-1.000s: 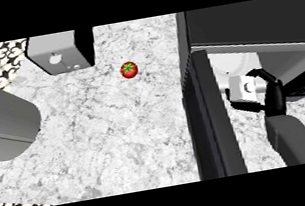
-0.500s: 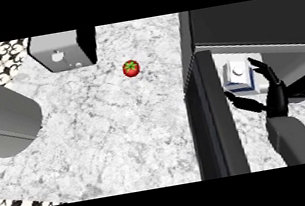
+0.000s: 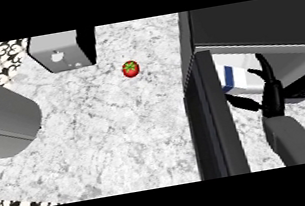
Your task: Pick up the milk, place it into the microwave and close the microwave
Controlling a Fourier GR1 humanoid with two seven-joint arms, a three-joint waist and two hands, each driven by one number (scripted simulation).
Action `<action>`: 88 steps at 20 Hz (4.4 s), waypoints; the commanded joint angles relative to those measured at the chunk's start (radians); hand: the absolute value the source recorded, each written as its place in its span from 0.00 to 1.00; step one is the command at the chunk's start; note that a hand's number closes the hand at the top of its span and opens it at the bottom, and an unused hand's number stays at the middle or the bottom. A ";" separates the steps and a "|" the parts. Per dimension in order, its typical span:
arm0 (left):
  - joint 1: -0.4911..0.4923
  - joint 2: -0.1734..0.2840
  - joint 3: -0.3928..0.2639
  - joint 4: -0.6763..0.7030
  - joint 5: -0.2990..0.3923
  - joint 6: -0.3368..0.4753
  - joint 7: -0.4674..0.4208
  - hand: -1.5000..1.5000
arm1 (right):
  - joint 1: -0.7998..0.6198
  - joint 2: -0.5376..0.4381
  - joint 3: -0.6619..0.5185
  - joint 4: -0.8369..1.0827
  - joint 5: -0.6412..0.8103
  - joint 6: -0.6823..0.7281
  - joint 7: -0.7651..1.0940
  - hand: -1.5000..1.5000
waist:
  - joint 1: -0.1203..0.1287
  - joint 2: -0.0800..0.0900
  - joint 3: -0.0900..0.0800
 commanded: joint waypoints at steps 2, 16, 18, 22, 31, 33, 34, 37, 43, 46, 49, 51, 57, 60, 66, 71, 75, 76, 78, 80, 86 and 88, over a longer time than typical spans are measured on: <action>-0.015 0.010 -0.005 0.021 0.010 -0.001 0.021 0.00 | -0.259 -0.005 0.088 0.043 0.061 0.077 0.146 0.00 | 0.077 0.011 0.009; -0.037 0.001 -0.027 0.052 0.011 0.016 0.069 0.00 | -0.614 -0.081 0.047 0.246 0.054 0.235 0.333 0.00 | -0.036 -0.001 0.014; -0.061 -0.018 -0.057 0.055 -0.008 0.039 0.088 0.00 | -0.606 -0.071 0.069 0.290 0.084 0.239 0.299 0.00 | -0.046 0.004 0.015; -0.070 -0.028 -0.073 0.071 -0.038 0.031 0.077 0.00 | -0.619 -0.136 0.037 0.325 0.055 0.368 0.281 0.00 | -0.076 -0.008 0.014; -0.109 -0.040 -0.242 0.114 -0.138 -0.039 0.084 0.00 | -0.523 -0.132 -0.027 0.357 -0.027 0.696 0.138 0.00 | -0.124 -0.020 0.014; -0.135 -0.015 -0.251 0.144 -0.131 -0.067 0.102 0.00 | -0.510 -0.122 -0.043 0.359 -0.049 0.766 0.122 0.00 | -0.135 -0.023 0.014; -0.093 -0.039 -0.325 0.153 -0.208 -0.077 0.083 0.00 | -0.467 -0.114 -0.050 0.354 -0.059 0.785 0.089 0.00 | -0.139 -0.031 0.013; -0.177 -0.036 -0.315 0.200 -0.217 -0.064 0.116 0.00 | -0.448 -0.083 -0.067 0.354 -0.084 0.851 0.094 0.00 | -0.151 -0.033 0.012; -0.322 -0.085 -0.342 0.272 -0.298 0.000 0.180 0.00 | -0.288 -0.046 -0.041 0.290 -0.090 0.971 0.037 0.00 | -0.187 -0.044 0.011; -0.381 -0.121 -0.355 0.375 -0.360 0.021 0.136 0.00 | -0.183 -0.028 -0.013 0.232 -0.080 0.981 0.009 0.00 | -0.211 -0.052 0.009; -0.426 -0.160 -0.440 0.429 -0.443 0.042 0.135 1.00 | -0.097 -0.013 0.012 0.162 -0.070 0.937 0.027 0.00 | -0.200 -0.050 0.009; -0.437 -0.170 -0.424 0.414 -0.426 0.057 0.162 1.00 | 0.008 -0.046 0.034 0.102 -0.062 0.967 0.026 0.00 | -0.217 -0.055 0.008; -0.548 -0.194 -0.431 0.529 -0.517 0.103 0.175 1.00 | 0.271 -0.088 0.054 -0.114 -0.085 0.985 -0.002 0.00 | -0.227 -0.055 0.007; -0.546 -0.199 -0.498 0.604 -0.605 0.135 0.119 1.00 | 0.384 -0.136 0.031 -0.258 -0.140 1.016 0.045 0.00 | -0.211 -0.052 0.007; -0.749 -0.210 -0.563 0.713 -0.630 0.195 0.189 1.00 | 0.633 -0.198 -0.002 -0.508 -0.243 1.084 0.056 0.00 | -0.208 -0.047 0.008; -0.879 -0.210 -0.659 0.879 -0.590 0.341 0.135 1.00 | 0.808 -0.259 -0.028 -0.623 -0.315 1.190 -0.003 0.00 | -0.205 -0.043 0.009; -0.945 -0.210 -0.795 0.984 -0.507 0.486 0.102 1.00 | 0.835 -0.288 -0.045 -0.711 -0.376 1.207 0.044 0.00 | -0.198 -0.041 0.009; -0.931 -0.210 -0.811 0.982 -0.507 0.453 0.098 1.00 | 0.830 -0.289 -0.051 -0.722 -0.381 1.204 0.028 0.00 | -0.193 -0.041 0.010; -1.005 -0.210 -0.898 1.024 -0.453 0.560 0.104 1.00 | 0.831 -0.337 -0.058 -0.719 -0.419 1.268 0.031 0.00 | -0.210 -0.039 0.010; -1.012 -0.210 -0.944 1.058 -0.441 0.536 0.126 1.00 | 0.852 -0.331 -0.034 -0.809 -0.466 1.287 0.077 0.00 | -0.219 -0.040 0.009; -1.100 -0.210 -1.101 1.134 -0.315 0.732 0.137 1.00 | 0.910 -0.361 -0.010 -0.978 -0.565 1.320 0.146 0.00 | -0.259 -0.038 0.007; -1.162 -0.209 -1.160 1.098 -0.256 0.781 0.203 1.00 | 0.854 -0.368 0.013 -0.971 -0.569 1.317 0.174 0.00 | -0.250 -0.035 0.009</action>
